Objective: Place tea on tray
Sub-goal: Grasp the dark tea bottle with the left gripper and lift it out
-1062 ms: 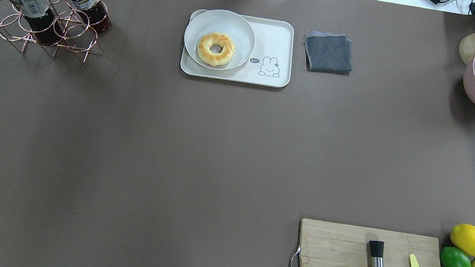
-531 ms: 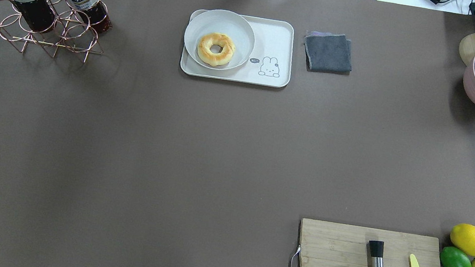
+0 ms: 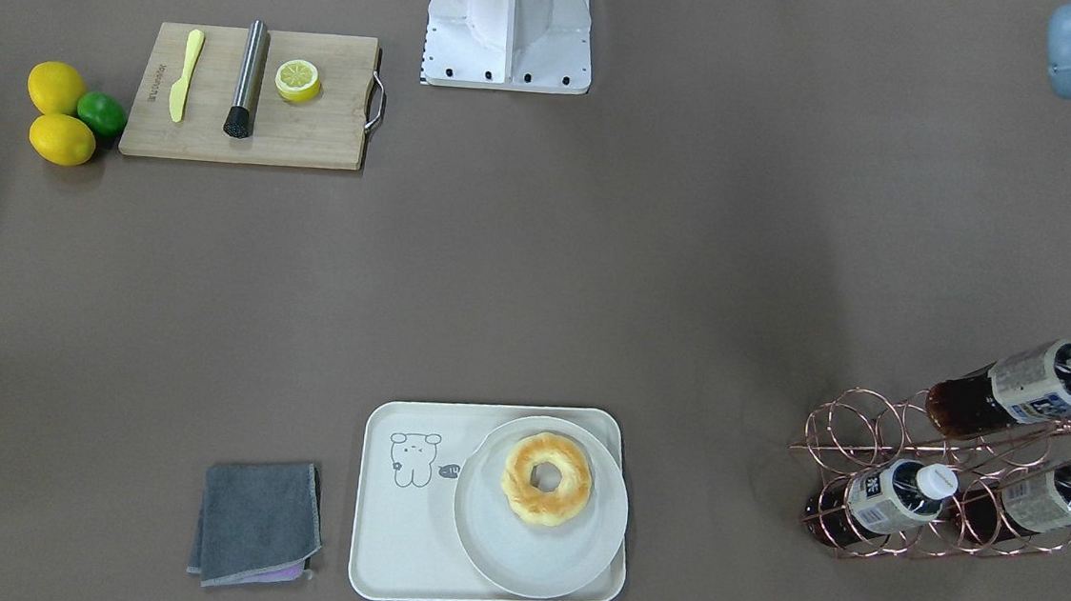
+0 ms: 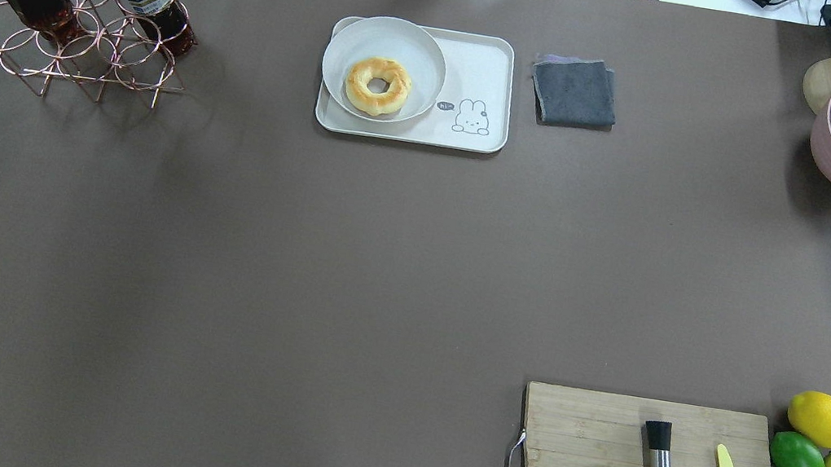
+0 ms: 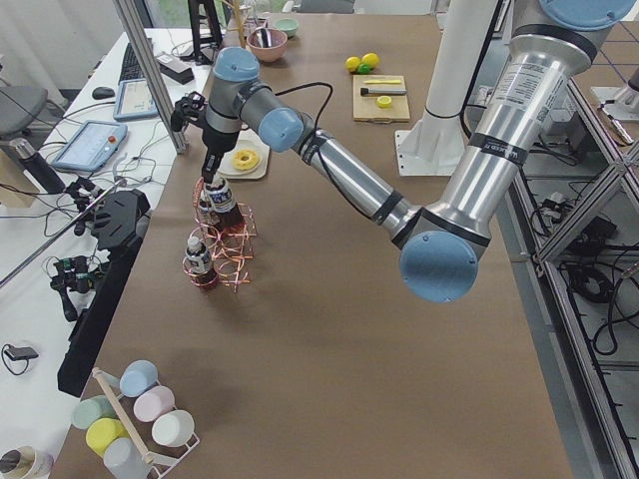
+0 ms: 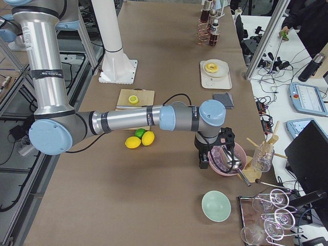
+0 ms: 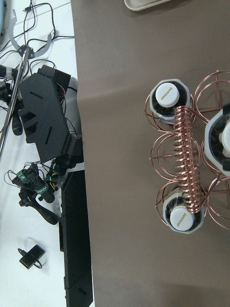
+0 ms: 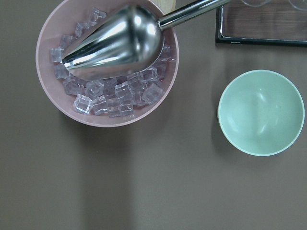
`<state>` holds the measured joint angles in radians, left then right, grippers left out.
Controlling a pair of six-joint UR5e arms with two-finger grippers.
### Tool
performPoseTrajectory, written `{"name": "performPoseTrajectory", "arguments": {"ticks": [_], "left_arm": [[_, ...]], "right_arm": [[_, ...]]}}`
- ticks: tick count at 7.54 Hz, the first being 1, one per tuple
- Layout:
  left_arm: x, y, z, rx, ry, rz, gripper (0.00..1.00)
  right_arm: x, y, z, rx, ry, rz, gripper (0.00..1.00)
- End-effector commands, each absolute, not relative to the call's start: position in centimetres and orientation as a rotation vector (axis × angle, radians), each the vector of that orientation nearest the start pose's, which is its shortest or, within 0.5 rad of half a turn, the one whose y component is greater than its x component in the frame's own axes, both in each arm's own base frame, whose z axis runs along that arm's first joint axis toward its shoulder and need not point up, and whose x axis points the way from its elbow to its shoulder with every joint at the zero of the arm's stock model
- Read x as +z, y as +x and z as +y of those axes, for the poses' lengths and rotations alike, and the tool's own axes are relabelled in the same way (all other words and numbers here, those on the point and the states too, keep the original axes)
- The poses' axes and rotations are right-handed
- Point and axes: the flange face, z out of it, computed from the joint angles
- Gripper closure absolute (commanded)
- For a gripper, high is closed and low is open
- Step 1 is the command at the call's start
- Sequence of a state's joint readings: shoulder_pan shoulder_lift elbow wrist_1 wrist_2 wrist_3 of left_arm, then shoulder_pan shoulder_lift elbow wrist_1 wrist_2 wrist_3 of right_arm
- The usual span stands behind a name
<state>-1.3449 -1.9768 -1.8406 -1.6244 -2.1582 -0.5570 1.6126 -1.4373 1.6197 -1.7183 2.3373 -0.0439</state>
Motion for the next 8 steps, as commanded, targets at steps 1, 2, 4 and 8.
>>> {"name": "performPoseTrajectory", "arguments": {"ticks": [1, 2, 4, 8], "left_arm": [[27.7, 3.3, -58.5, -0.109, 0.458, 0.813, 1.0], [26.2, 4.2, -56.4, -0.144, 0.438, 0.836, 1.0], [22.3, 8.8, -51.5, -0.15, 0.38, 0.881, 1.0], [13.7, 21.1, -44.6, -0.235, 0.299, 0.841, 1.0]], "right_arm": [[59.2, 8.7, -53.2, -0.03, 0.107, -0.747, 0.0], [59.1, 8.7, -53.1, -0.033, 0.111, -0.75, 0.0], [58.6, 8.5, -53.3, -0.034, 0.116, -0.756, 0.0], [57.4, 5.3, -54.3, -0.109, 0.123, -0.72, 0.0]]}}
